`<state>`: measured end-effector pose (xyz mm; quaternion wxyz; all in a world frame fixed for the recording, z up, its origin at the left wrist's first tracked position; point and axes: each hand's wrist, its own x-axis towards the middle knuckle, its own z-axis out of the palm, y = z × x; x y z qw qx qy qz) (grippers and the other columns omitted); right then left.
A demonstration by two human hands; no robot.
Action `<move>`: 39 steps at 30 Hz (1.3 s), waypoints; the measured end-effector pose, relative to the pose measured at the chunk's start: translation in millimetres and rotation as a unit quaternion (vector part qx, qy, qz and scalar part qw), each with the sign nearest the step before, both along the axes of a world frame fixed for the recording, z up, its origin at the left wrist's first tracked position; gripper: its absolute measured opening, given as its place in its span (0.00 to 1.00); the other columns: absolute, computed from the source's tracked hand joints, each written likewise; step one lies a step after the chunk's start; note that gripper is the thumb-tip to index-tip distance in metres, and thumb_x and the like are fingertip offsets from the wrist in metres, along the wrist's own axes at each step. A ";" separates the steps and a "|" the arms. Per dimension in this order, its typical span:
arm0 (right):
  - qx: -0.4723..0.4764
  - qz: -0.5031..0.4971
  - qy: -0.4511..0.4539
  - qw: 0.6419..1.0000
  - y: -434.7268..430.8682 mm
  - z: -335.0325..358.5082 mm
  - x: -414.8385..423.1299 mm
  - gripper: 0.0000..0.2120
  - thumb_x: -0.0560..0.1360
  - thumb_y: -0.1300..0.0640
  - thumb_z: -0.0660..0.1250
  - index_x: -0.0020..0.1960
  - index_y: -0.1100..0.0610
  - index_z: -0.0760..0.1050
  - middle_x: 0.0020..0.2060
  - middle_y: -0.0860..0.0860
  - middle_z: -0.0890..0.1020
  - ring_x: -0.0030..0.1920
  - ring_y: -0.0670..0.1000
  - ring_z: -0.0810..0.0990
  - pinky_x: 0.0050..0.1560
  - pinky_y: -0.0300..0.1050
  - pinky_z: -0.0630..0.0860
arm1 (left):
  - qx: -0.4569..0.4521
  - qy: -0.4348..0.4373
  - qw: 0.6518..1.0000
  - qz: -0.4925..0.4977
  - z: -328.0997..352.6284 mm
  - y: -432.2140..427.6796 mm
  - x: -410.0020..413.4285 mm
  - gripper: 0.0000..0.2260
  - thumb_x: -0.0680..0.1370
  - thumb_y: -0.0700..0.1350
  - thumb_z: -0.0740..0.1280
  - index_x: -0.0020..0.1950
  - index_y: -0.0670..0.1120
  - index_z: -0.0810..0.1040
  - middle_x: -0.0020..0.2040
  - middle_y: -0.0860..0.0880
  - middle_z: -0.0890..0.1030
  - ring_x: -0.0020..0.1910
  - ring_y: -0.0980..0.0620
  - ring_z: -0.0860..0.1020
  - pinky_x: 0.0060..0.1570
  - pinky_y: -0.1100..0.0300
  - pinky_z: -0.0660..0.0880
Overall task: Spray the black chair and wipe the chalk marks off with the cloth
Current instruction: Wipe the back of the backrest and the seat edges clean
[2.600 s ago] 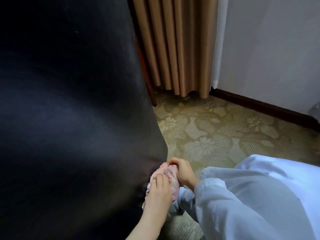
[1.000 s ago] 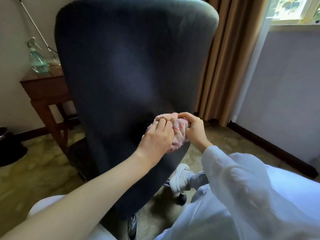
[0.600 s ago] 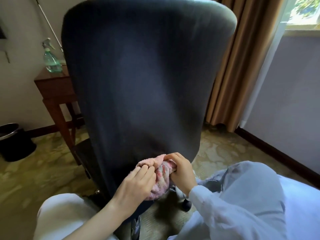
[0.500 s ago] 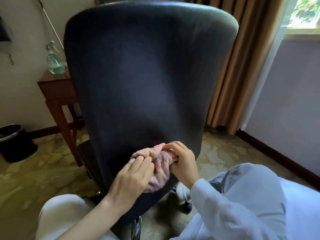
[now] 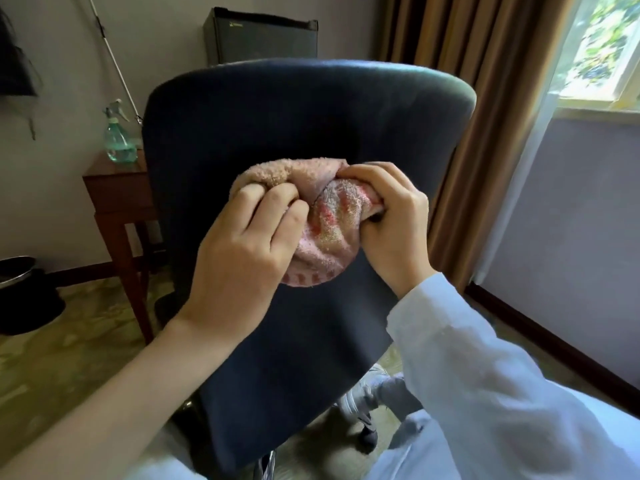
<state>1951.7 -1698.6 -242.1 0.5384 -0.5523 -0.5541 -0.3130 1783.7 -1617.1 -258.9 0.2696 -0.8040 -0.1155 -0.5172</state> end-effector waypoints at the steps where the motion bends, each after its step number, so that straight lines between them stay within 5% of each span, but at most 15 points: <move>1: -0.005 0.000 0.005 1.000 1.7 -9.7 -1.0 0.15 0.69 0.70 0.69 0.53 0.60 0.81 0.49 0.53 0.80 0.51 0.50 0.80 0.52 0.45 0.77 | 0.007 0.006 1.000 0.010 -10.8 2.6 1.0 0.10 0.80 0.34 0.62 0.59 0.39 0.79 0.57 0.41 0.80 0.54 0.42 0.74 0.56 0.52 0.74; 12: -0.162 -0.049 0.006 0.986 10.8 -155.5 -10.5 0.17 0.69 0.63 0.71 0.57 0.54 0.79 0.53 0.50 0.79 0.52 0.52 0.78 0.50 0.45 0.79 | -0.062 0.141 0.988 0.004 -163.0 22.0 -17.8 0.14 0.76 0.35 0.61 0.60 0.42 0.76 0.57 0.43 0.80 0.54 0.45 0.74 0.50 0.51 0.79; 19: -0.365 -0.094 0.021 0.926 3.1 -221.3 -24.7 0.21 0.65 0.61 0.68 0.55 0.46 0.74 0.44 0.47 0.75 0.41 0.53 0.78 0.28 0.48 0.77 | -0.108 0.241 0.964 -0.016 -205.9 19.8 -30.4 0.14 0.73 0.38 0.59 0.53 0.45 0.79 0.51 0.48 0.82 0.53 0.49 0.72 0.51 0.56 0.78; 25: -0.256 -0.047 -0.036 0.965 8.4 -169.4 -73.4 0.19 0.67 0.57 0.67 0.58 0.50 0.78 0.47 0.49 0.78 0.44 0.52 0.78 0.31 0.46 0.78 | -0.170 0.110 0.979 -0.005 -170.6 13.2 -95.5 0.17 0.82 0.37 0.53 0.55 0.39 0.82 0.54 0.43 0.82 0.55 0.45 0.74 0.55 0.51 0.77; 32: -0.142 -0.003 -0.128 0.982 34.2 -84.5 -149.1 0.18 0.66 0.61 0.71 0.56 0.53 0.79 0.49 0.52 0.80 0.44 0.54 0.78 0.29 0.49 0.77 | -0.147 0.045 0.987 0.045 -87.4 55.1 -175.7 0.15 0.74 0.38 0.67 0.60 0.38 0.77 0.58 0.38 0.77 0.57 0.37 0.73 0.63 0.48 0.68; 37: -0.084 -0.023 -0.118 0.989 43.3 -17.6 -150.0 0.16 0.69 0.60 0.70 0.56 0.52 0.80 0.49 0.52 0.79 0.46 0.54 0.77 0.36 0.50 0.76 | -0.213 -0.007 0.976 -0.041 -29.6 84.6 -149.4 0.12 0.77 0.40 0.68 0.58 0.35 0.78 0.60 0.40 0.77 0.59 0.44 0.76 0.62 0.58 0.70; 39: -0.102 -0.031 -0.138 0.985 44.6 -21.7 -147.7 0.16 0.69 0.59 0.71 0.56 0.52 0.80 0.48 0.52 0.78 0.46 0.54 0.76 0.35 0.51 0.77 | -0.300 -0.039 0.946 -0.119 -33.1 86.4 -134.4 0.15 0.78 0.51 0.66 0.58 0.42 0.78 0.59 0.45 0.77 0.59 0.48 0.76 0.62 0.59 0.71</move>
